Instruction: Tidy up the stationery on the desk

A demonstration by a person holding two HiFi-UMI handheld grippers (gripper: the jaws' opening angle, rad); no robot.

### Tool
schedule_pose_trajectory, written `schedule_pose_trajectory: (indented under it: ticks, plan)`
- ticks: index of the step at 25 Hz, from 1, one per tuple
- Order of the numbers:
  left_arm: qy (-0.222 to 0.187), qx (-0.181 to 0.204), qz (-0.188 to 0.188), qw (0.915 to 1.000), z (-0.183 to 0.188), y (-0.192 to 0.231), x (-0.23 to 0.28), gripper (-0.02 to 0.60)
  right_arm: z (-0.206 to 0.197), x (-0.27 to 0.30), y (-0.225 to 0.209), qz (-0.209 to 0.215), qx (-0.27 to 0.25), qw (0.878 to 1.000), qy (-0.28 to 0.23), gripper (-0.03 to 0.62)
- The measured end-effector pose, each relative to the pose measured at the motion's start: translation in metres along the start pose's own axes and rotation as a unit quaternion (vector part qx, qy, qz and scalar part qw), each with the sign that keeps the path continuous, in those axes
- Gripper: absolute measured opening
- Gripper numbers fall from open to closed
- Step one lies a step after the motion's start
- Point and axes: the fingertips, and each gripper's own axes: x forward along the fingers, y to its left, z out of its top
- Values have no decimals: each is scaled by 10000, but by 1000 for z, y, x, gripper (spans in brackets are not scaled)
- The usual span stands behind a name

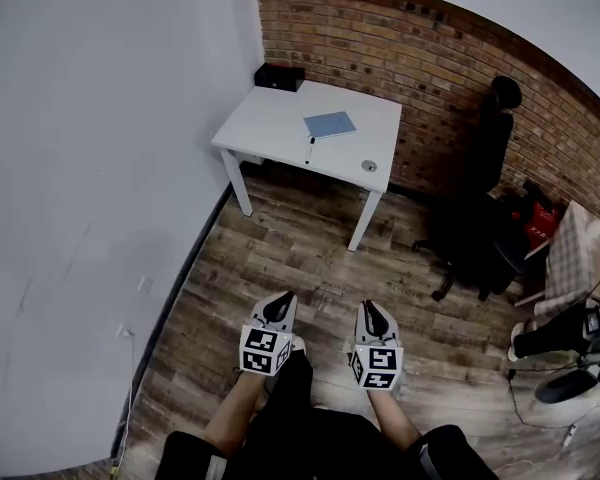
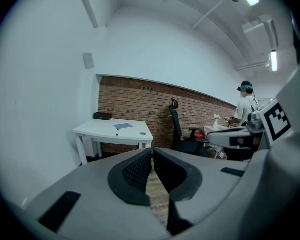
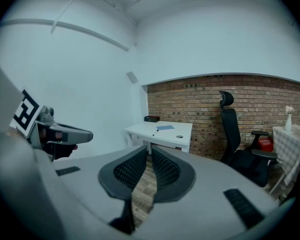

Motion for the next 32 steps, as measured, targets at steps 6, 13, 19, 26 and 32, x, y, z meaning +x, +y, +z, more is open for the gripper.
schedule_pose_trajectory:
  ticks: [6, 13, 19, 26, 32]
  plan:
    - [-31, -56, 12, 10000, 20, 46, 30, 26, 27, 53, 9, 27, -132, 9999, -17, 26]
    - [-47, -73, -1, 10000, 41, 100, 65, 26, 60, 120, 21, 27, -180, 9998, -107, 26]
    - [-55, 8, -66, 10000, 62, 141, 97, 26, 81, 172, 29, -4, -179, 9997, -162, 26]
    - [0, 49, -145, 9999, 75, 173, 125, 26, 94, 213, 29, -80, -110, 9998, -155, 26]
    - [90, 42, -252, 9996, 76, 184, 147, 26, 93, 233, 16, -232, -25, 9997, -100, 26]
